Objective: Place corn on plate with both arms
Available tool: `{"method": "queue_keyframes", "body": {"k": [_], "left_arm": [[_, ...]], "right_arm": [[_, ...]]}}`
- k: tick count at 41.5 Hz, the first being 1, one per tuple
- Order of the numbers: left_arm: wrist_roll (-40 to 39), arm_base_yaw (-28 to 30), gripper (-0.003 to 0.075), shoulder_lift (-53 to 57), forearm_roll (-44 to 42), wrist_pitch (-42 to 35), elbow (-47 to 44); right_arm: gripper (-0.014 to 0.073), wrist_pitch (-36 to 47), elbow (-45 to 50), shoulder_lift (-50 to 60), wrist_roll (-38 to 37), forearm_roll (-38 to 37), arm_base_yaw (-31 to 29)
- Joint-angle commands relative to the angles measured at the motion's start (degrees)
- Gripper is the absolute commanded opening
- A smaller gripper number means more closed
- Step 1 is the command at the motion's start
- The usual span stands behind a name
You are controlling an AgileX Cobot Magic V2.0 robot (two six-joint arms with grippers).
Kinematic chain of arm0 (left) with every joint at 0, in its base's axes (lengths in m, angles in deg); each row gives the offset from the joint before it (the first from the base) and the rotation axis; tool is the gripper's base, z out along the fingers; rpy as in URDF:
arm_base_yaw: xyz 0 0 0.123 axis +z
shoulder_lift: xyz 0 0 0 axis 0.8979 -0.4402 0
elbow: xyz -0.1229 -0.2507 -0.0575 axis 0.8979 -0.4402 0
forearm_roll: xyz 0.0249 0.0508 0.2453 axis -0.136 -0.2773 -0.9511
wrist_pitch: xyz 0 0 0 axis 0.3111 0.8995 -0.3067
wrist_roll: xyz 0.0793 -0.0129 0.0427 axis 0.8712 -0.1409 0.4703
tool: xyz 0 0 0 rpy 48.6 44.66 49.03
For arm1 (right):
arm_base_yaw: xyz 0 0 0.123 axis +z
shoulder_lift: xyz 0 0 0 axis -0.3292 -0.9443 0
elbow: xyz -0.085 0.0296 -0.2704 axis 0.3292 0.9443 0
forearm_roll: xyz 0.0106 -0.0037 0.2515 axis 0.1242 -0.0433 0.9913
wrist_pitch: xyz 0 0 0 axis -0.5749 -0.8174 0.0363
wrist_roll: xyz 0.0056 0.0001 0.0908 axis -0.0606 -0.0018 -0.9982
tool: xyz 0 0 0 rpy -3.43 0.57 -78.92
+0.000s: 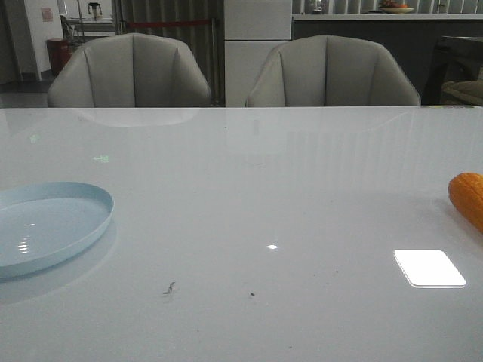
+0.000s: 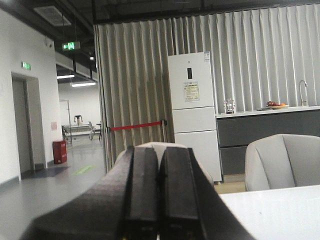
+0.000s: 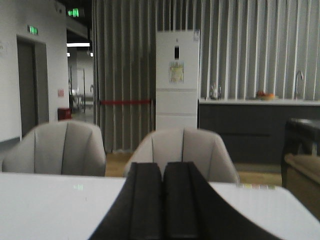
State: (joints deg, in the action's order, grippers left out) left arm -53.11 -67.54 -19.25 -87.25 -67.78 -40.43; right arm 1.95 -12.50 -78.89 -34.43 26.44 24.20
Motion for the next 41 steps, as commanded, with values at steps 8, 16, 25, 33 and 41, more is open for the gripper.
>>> {"method": "queue_keyframes", "body": {"k": [8, 16, 25, 33, 41], "left_arm": [[-0.55, -0.03, 0.0096, -13.90, -3.31, 5.34, 17.66], [-0.55, -0.03, 0.0096, -28.99, -3.31, 11.47, 25.67], [-0.55, -0.03, 0.0096, -43.98, -3.31, 10.20, 26.81], [0.12, -0.03, 0.0097, -50.59, -5.46, 6.30, 26.81], [0.12, -0.03, 0.0137, -52.13, -7.32, 3.58, 26.81]], "right_arm": [[0.0065, -2.77, -17.61, -16.74, 0.33, 0.17, 0.06], [0.0065, -6.12, -25.32, -33.18, 0.33, 0.17, 0.06], [0.0065, -4.66, -28.01, -47.99, 0.33, 0.17, 0.06], [0.0080, -4.63, -28.01, -54.61, 0.33, 0.17, 0.06], [0.0329, -4.50, -28.01, -55.38, 0.33, 0.17, 0.06]]}}
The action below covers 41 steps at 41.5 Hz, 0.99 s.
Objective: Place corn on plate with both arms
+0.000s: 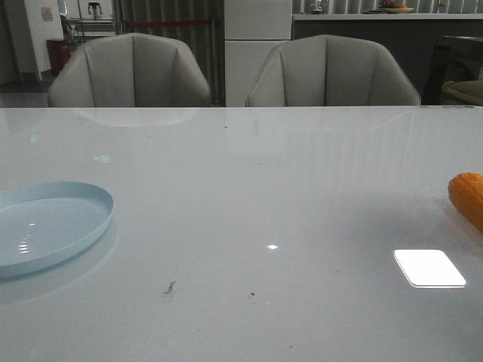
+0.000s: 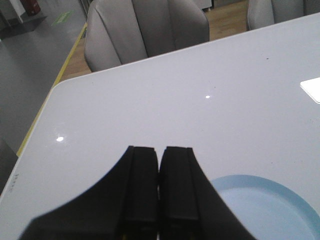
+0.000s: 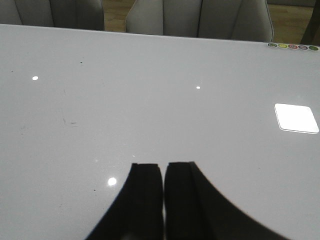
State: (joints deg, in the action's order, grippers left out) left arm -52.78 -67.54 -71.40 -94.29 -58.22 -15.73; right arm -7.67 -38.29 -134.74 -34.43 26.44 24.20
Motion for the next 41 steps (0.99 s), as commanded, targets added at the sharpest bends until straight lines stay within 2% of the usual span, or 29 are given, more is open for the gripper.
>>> {"method": "queue_keyframes", "body": {"k": [1, 5, 8, 10, 20, 24, 29, 36, 41], "left_arm": [[-0.21, -0.03, 0.0163, -0.02, -0.28, -5.98, 2.11], [-0.21, -0.03, 0.0326, -0.61, 1.26, -5.98, 2.11], [-0.21, -0.03, 0.0461, -0.61, 3.64, -5.98, 2.11], [-0.21, -0.03, 0.0505, -0.61, 4.46, -6.18, 2.11], [-0.21, -0.03, 0.0506, -2.16, 4.83, -5.69, 2.11], [-0.21, 0.09, 0.0506, -3.70, 9.12, -4.60, 2.70], [-0.21, 0.09, 0.0508, -8.52, 15.98, 2.63, 6.05], [-0.31, 0.09, 0.0508, -18.71, 17.01, 15.52, 13.05], [-4.28, 1.35, 0.0508, -26.59, 18.35, 24.39, 19.04]], "right_arm": [[0.0373, 5.18, -2.21, 0.47, 0.33, 0.17, 0.06], [0.0521, 5.61, -2.21, 0.35, 0.33, 0.17, 0.06], [0.0551, 5.76, -2.21, 0.28, 0.33, 0.17, 0.06], [0.0550, 5.82, -2.21, 0.28, 0.33, 0.17, 0.06], [0.0550, 5.71, -2.15, 0.28, 0.33, 0.23, 0.06], [0.0550, 5.03, -2.15, 0.28, 0.33, 0.56, 0.06], [0.0550, 2.45, -2.33, 0.28, 0.33, 3.06, 0.06], [0.0550, 0.02, -2.78, 0.28, 0.33, 4.74, 0.06], [0.0550, -0.53, -3.09, 0.28, 0.33, 4.74, 0.06]]}}
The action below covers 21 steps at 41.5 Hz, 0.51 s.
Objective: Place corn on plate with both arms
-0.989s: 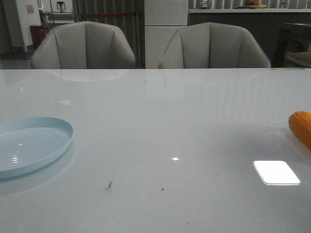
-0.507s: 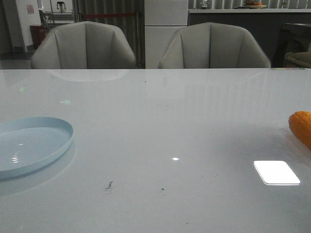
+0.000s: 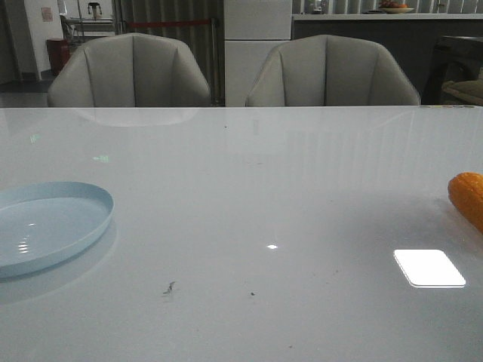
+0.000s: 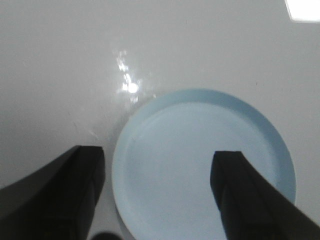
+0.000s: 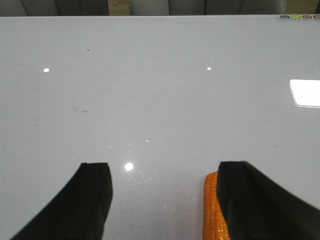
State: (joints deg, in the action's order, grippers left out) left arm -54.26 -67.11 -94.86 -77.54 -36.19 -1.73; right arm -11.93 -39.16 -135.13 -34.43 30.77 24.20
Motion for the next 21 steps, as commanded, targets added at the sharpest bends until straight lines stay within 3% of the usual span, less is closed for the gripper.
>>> {"method": "queue_keyframes", "body": {"k": [1, 11, 21], "left_arm": [[-3.29, 1.47, 0.0508, -4.96, 1.87, 4.33, 6.46], [-3.66, 6.76, 0.0507, -17.42, 4.00, 18.03, 17.48], [-3.66, 8.20, 0.0507, -23.95, 4.00, 21.73, 22.54]], "right_arm": [[0.0550, 3.65, -2.22, 0.66, 0.33, 0.40, 0.06], [0.0550, 0.74, -2.22, 0.66, 0.33, 0.40, 0.06], [0.0550, 0.51, -2.22, 0.66, 0.33, 0.40, 0.06]]}}
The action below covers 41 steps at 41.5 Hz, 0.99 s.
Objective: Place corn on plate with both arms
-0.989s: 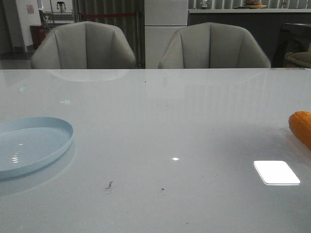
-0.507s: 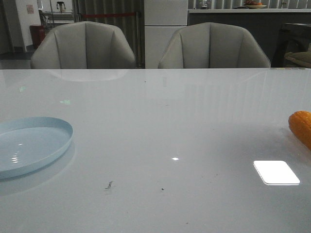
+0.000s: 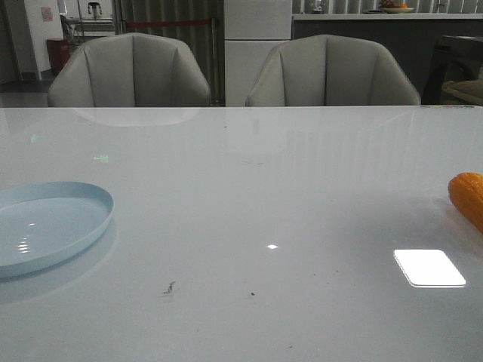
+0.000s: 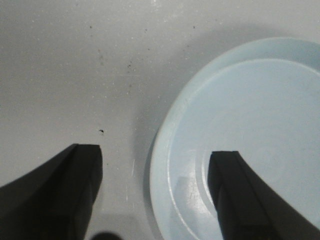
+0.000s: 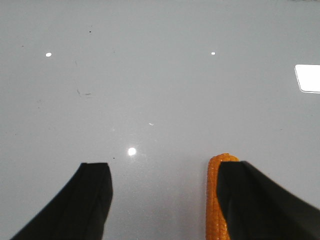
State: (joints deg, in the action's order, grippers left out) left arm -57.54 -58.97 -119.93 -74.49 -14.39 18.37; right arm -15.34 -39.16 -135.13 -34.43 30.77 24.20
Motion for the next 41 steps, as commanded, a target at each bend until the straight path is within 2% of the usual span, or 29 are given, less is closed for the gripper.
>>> {"method": "queue_keyframes", "body": {"k": [1, 33, 36, 40, 41], "left_arm": [[-0.37, 0.06, 0.0507, 0.87, 0.95, -0.15, 2.44], [0.00, 0.06, 0.0499, -5.83, 0.95, 0.46, 2.44], [0.00, 0.06, 0.0426, -5.89, 0.82, 1.05, 2.44], [0.00, 0.06, 0.0232, -5.89, 0.82, 1.16, 2.44], [0.00, 0.06, 0.0159, -5.89, 0.82, 1.16, 2.44]], "right_arm": [[0.0550, 3.92, -2.22, 0.66, 0.33, 0.40, 0.06], [0.0550, 3.92, -2.22, 0.66, 0.33, 0.40, 0.06], [0.0550, 3.92, -2.22, 0.66, 0.33, 0.40, 0.06], [0.0550, 3.92, -2.22, 0.66, 0.33, 0.40, 0.06], [0.0550, 3.92, -2.22, 0.66, 0.33, 0.40, 0.06]]}}
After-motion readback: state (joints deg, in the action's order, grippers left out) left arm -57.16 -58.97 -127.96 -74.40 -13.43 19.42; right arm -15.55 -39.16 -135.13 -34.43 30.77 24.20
